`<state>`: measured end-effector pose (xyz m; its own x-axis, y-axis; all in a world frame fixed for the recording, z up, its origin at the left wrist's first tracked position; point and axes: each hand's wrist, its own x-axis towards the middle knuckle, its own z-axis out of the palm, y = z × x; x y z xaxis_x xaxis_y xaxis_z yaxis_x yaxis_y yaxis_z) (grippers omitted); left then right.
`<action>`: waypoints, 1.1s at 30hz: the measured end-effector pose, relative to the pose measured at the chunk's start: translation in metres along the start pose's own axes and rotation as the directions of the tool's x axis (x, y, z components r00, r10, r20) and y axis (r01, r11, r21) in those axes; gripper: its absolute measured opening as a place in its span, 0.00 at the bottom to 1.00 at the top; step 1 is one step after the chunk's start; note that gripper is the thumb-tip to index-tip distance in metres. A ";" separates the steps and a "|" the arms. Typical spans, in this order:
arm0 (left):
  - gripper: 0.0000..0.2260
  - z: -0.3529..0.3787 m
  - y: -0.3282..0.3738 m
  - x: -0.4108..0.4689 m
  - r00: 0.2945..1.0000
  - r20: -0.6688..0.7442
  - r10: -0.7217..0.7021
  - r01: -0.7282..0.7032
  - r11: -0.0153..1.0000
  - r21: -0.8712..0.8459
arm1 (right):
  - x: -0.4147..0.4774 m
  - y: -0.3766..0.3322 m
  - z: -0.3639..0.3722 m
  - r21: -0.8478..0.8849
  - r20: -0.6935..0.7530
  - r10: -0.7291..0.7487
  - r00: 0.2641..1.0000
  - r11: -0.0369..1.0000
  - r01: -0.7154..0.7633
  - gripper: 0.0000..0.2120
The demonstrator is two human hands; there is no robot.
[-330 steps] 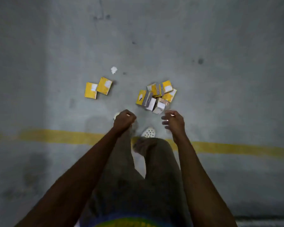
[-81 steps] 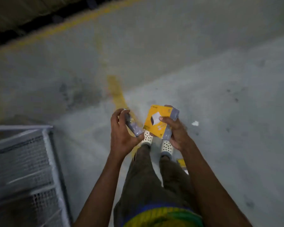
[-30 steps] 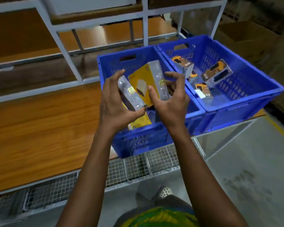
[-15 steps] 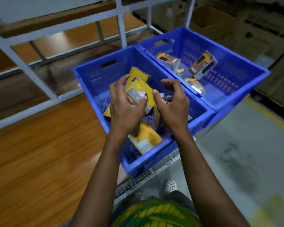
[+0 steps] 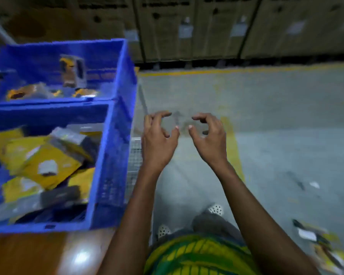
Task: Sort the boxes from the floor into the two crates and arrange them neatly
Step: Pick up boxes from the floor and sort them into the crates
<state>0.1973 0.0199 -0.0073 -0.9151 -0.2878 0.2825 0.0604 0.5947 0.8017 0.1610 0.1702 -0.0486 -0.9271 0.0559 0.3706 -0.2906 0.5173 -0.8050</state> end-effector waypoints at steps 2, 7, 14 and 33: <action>0.14 0.055 0.008 -0.006 0.986 0.169 0.005 -0.004 1.000 -0.005 | -0.013 0.043 -0.048 -0.061 -0.115 0.129 0.985 0.989 -0.137 0.13; 0.09 0.192 0.055 -0.044 0.838 0.535 0.107 -0.089 0.994 -0.059 | -0.051 0.129 -0.159 -0.087 -0.288 0.398 0.871 0.895 -0.437 0.11; 0.13 0.353 0.157 -0.124 0.495 0.813 0.308 -0.128 0.951 -0.282 | -0.125 0.216 -0.308 -0.028 -0.494 0.559 0.666 0.756 -0.654 0.10; 0.18 0.612 0.277 -0.246 -0.024 0.956 0.293 -0.143 0.945 -0.293 | -0.217 0.358 -0.499 0.334 -0.716 0.691 0.099 0.465 -0.820 0.09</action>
<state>0.1950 0.7149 -0.1770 -0.3413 0.8986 -0.2758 0.3046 0.3833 0.8719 0.3758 0.7691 -0.1859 -0.1233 0.9746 -0.1872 0.5459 -0.0909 -0.8329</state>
